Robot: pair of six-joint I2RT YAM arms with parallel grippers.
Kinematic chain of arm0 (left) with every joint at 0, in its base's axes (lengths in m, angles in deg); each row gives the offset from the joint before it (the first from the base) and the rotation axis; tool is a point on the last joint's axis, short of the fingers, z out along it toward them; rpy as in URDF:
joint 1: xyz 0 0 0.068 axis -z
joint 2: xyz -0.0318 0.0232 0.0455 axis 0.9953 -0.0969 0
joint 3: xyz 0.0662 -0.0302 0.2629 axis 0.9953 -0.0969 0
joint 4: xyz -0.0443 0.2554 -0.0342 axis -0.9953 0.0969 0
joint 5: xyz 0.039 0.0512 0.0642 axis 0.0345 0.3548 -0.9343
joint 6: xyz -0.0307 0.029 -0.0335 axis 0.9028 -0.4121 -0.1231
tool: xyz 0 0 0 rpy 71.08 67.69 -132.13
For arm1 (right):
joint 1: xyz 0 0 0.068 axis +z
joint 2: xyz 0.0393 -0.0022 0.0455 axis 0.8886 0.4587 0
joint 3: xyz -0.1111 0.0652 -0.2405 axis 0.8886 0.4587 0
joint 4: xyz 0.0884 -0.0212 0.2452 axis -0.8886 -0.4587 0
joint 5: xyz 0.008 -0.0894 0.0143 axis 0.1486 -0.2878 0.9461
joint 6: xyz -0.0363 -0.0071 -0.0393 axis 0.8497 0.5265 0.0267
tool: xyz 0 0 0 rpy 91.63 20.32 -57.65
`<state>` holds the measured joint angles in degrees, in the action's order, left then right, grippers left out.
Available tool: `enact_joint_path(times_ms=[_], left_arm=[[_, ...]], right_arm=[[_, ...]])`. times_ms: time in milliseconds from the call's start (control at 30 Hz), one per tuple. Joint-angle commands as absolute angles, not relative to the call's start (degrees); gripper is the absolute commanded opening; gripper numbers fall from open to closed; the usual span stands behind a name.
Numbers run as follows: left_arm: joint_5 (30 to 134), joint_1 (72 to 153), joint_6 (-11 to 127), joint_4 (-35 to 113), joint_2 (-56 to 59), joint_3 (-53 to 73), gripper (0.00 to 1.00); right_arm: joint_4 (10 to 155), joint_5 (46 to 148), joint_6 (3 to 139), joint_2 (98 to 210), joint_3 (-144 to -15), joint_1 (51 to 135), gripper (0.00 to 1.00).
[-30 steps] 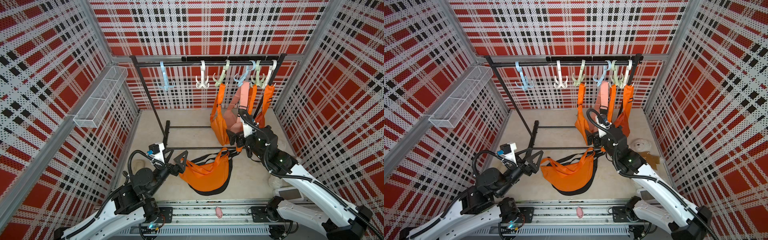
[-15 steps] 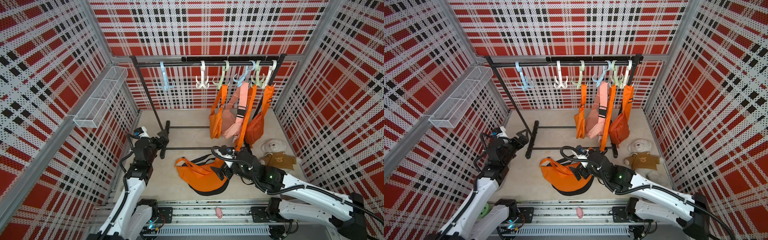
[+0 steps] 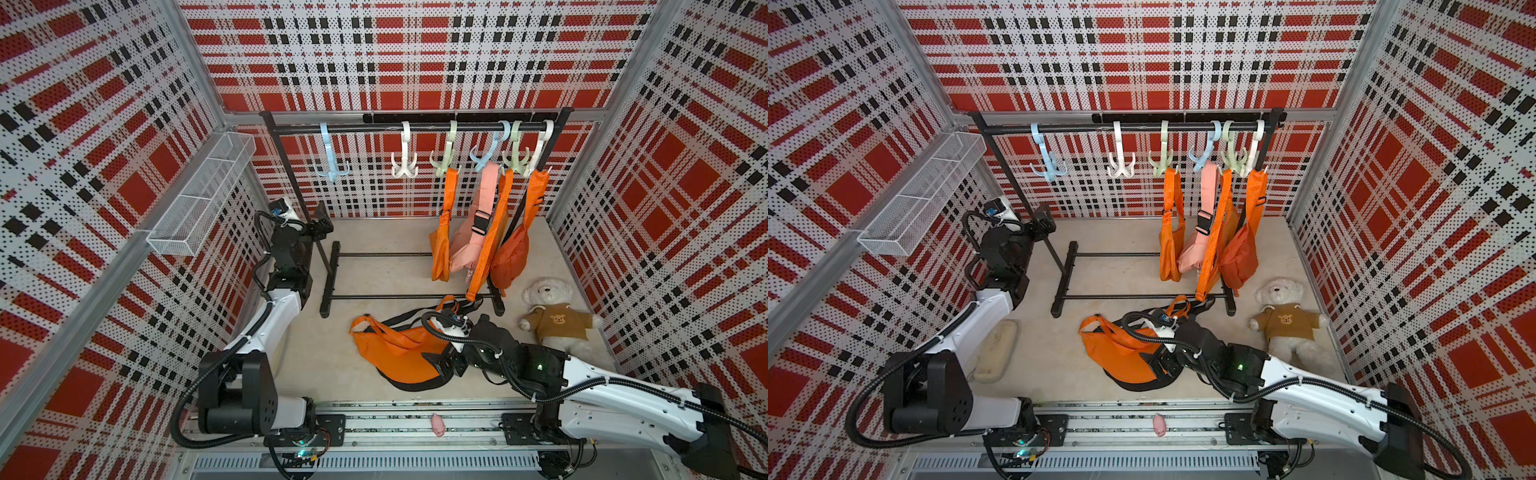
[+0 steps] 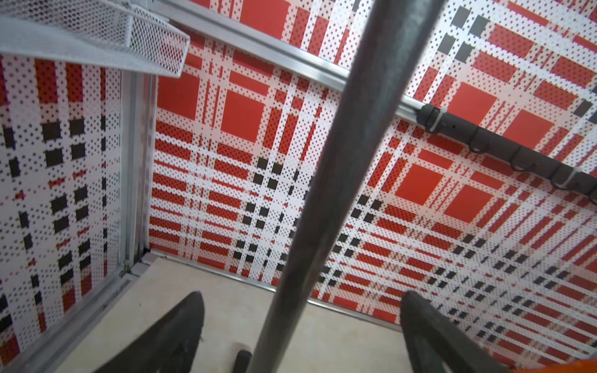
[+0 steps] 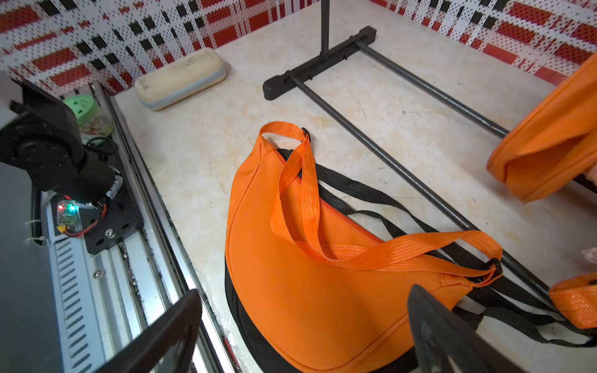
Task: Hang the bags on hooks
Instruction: Adjust the clothesline at the center of the board.
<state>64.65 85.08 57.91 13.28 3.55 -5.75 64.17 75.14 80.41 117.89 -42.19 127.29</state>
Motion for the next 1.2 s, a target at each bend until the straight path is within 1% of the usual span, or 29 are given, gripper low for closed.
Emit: enact_joint_path(times_ms=[0,67,167,267,333,400,433,500,700,867,1033,1167], left_arm=[[62.9,84.5,54.1,12.6,1.0,-1.6,0.94],[62.8,84.3,53.6,13.2,-0.1,-0.5,0.9],[63.9,84.3,52.1,13.1,-0.5,0.0,0.78],[64.3,84.5,50.0,13.1,-0.3,-0.2,0.6],[64.9,84.5,48.8,13.2,0.1,-0.6,0.44],[64.7,84.7,47.6,13.2,0.8,-1.3,0.32],[64.7,84.6,47.2,13.2,1.1,-1.6,0.3],[64.7,84.7,46.7,13.5,2.0,-2.3,0.28],[63.6,85.5,45.1,15.1,5.8,-4.1,0.17],[62.2,86.3,44.2,17.3,10.0,-6.3,0.16],[60.4,87.6,43.9,20.5,14.9,-8.6,0.16],[59.1,88.8,43.7,21.0,18.7,-11.5,0.16]], right_arm=[[64.6,72.9,80.2,115.7,-42.2,127.5,1.0],[64.0,72.7,80.1,114.9,-42.0,127.5,1.0],[64.3,72.3,79.9,114.0,-41.4,127.5,1.0],[64.5,72.2,79.9,113.8,-41.3,127.5,1.0],[64.2,72.3,80.1,114.0,-41.8,127.5,1.0],[64.0,72.3,80.2,113.9,-42.3,127.5,1.0],[64.1,72.4,80.3,113.7,-42.5,127.5,1.0],[64.5,72.5,80.4,113.4,-42.5,127.5,1.0],[65.6,74.0,80.4,113.9,-42.4,127.5,1.0],[65.9,74.5,81.1,115.8,-42.6,127.5,1.0],[63.2,82.5,84.2,120.2,-45.7,127.6,1.0],[58.0,85.1,86.8,125.5,-48.3,127.9,1.0]])
